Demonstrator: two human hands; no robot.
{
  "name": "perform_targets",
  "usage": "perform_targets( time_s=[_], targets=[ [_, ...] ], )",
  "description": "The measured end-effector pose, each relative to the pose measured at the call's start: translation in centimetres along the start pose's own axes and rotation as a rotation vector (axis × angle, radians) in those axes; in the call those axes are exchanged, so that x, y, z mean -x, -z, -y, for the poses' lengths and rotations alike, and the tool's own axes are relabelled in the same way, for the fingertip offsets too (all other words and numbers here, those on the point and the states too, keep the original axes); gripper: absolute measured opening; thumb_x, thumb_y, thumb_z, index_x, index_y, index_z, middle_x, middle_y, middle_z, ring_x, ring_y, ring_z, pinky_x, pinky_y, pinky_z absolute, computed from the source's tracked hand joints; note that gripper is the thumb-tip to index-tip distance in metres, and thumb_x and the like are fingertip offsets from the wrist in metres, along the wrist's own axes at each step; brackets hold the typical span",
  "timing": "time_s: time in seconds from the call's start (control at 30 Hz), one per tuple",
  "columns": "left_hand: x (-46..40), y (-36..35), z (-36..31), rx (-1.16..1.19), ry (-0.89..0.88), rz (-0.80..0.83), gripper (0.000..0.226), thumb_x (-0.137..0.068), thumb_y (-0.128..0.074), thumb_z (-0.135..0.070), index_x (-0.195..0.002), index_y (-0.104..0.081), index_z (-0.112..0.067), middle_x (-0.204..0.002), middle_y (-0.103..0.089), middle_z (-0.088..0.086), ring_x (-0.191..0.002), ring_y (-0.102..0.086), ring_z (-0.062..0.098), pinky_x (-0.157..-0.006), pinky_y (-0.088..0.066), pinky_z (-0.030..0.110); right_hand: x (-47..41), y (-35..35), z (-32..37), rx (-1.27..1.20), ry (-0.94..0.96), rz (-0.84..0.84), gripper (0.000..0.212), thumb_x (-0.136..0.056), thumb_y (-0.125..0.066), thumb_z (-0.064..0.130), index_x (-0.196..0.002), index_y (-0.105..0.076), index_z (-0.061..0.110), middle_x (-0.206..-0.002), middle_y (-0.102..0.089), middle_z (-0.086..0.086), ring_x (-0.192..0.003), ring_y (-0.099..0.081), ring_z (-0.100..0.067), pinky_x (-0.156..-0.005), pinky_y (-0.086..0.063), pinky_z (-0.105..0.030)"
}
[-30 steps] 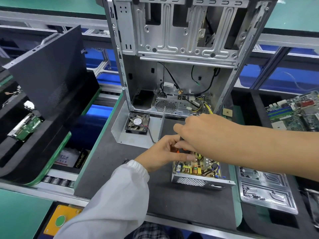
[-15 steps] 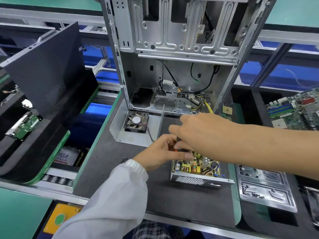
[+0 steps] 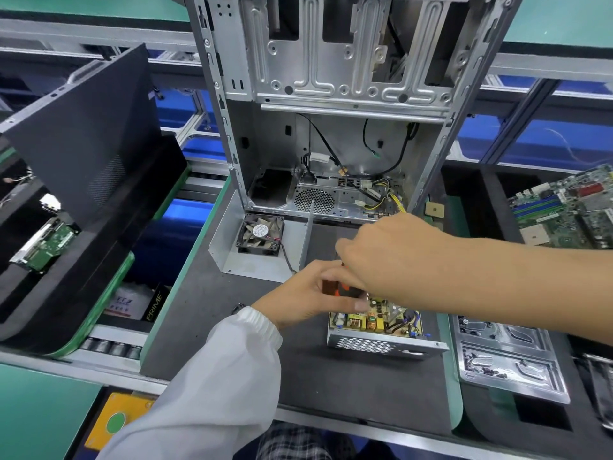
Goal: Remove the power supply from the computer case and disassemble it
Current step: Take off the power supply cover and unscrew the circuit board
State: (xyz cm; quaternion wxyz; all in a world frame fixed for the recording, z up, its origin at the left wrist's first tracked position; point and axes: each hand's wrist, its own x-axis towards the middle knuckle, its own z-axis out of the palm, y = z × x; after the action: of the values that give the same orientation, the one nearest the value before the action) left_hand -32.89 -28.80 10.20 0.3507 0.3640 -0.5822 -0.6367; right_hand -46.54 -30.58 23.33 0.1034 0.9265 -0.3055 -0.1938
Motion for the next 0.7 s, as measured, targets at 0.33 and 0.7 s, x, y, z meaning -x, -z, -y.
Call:
perform_targets(
  time_s=[0.33, 0.7],
  targets=[
    [0.1, -0.4, -0.9, -0.02, 0.002, 0.053, 0.019, -0.085, -0.071, 0.001, -0.093, -0.071, -0.016, -0.092, -0.069, 0.002, -0.09, -0.064, 0.011, -0.082, -0.049, 0.02, -0.1, 0.7, 0.1, 0.018, -0.014, 0.022, 0.027, -0.1, -0.042, 0.042, -0.098, -0.051, 0.017, -0.064, -0.026, 0.004, -0.062, -0.044, -0.019, -0.045, -0.026, -0.027],
    [-0.1, -0.1, -0.7, -0.057, 0.021, 0.032, 0.013, -0.084, -0.073, 0.001, -0.095, -0.07, -0.005, -0.092, -0.067, 0.015, -0.09, -0.062, 0.017, -0.085, -0.051, 0.029, 0.1, 0.9, 0.4, -0.031, -0.081, 0.06, 0.024, -0.099, -0.044, 0.04, -0.104, -0.05, 0.017, -0.075, -0.044, -0.001, -0.056, -0.034, -0.016, -0.052, -0.034, -0.029]
  ],
)
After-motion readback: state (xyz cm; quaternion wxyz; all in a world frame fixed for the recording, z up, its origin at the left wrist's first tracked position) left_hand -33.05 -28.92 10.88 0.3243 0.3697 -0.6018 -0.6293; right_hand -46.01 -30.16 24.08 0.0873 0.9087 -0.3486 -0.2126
